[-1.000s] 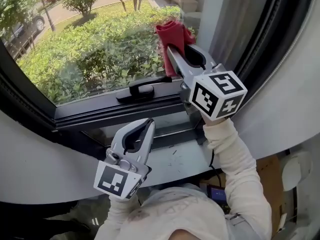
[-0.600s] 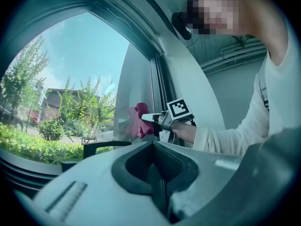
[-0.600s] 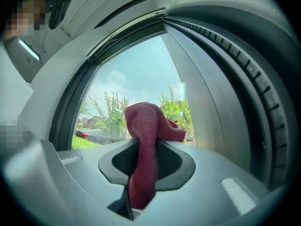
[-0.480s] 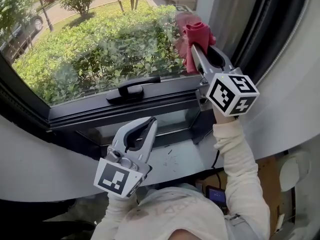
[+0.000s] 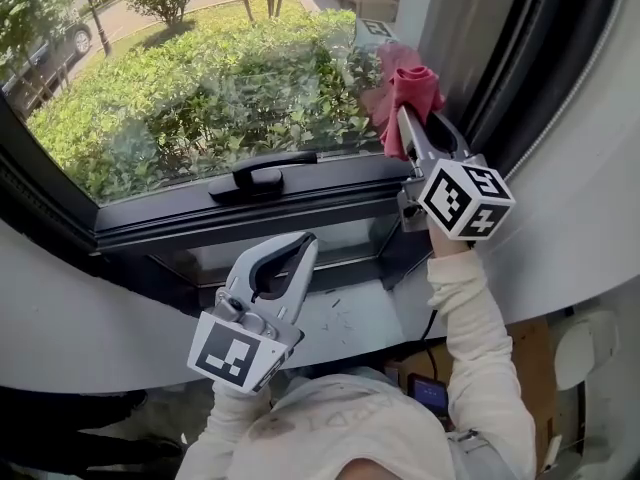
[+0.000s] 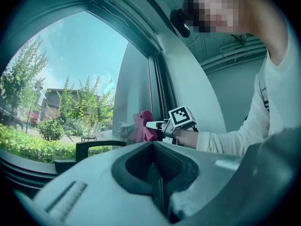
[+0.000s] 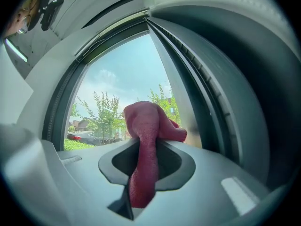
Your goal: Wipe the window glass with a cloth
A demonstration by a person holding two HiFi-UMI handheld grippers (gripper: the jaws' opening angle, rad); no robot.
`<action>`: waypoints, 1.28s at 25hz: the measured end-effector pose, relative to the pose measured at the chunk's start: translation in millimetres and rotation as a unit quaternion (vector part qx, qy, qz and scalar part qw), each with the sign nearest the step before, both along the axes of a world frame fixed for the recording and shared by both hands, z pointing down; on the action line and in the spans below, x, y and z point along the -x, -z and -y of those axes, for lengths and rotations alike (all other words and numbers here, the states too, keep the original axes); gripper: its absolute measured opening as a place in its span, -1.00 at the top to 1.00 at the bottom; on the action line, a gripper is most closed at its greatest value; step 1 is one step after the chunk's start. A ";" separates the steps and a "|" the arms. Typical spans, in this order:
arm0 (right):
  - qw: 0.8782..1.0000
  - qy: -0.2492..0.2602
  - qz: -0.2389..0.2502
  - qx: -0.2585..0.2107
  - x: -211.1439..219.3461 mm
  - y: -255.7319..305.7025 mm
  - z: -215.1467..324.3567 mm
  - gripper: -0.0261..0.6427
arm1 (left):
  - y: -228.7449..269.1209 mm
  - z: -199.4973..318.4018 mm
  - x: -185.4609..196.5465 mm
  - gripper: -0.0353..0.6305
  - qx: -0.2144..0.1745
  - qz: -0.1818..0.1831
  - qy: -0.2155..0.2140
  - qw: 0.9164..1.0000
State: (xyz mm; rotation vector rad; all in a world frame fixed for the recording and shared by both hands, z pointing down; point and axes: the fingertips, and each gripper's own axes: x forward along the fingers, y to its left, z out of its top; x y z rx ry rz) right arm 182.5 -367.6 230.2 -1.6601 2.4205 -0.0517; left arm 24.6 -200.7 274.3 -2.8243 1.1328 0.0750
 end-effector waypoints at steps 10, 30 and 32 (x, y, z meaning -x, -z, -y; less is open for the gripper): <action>0.999 0.048 0.010 0.009 22.2 -6.0 -11.5 0.61 | 5.8 -6.5 -7.7 0.89 -0.014 0.006 -0.002 1.000; 0.980 0.186 -0.009 -0.073 68.0 -19.8 -192.4 0.61 | 20.2 -37.2 -14.3 0.89 -0.036 0.011 0.000 0.999; 0.979 0.193 0.002 -0.070 68.9 -29.7 -204.0 0.61 | 18.2 -39.0 -13.9 0.89 -0.033 0.011 0.001 0.999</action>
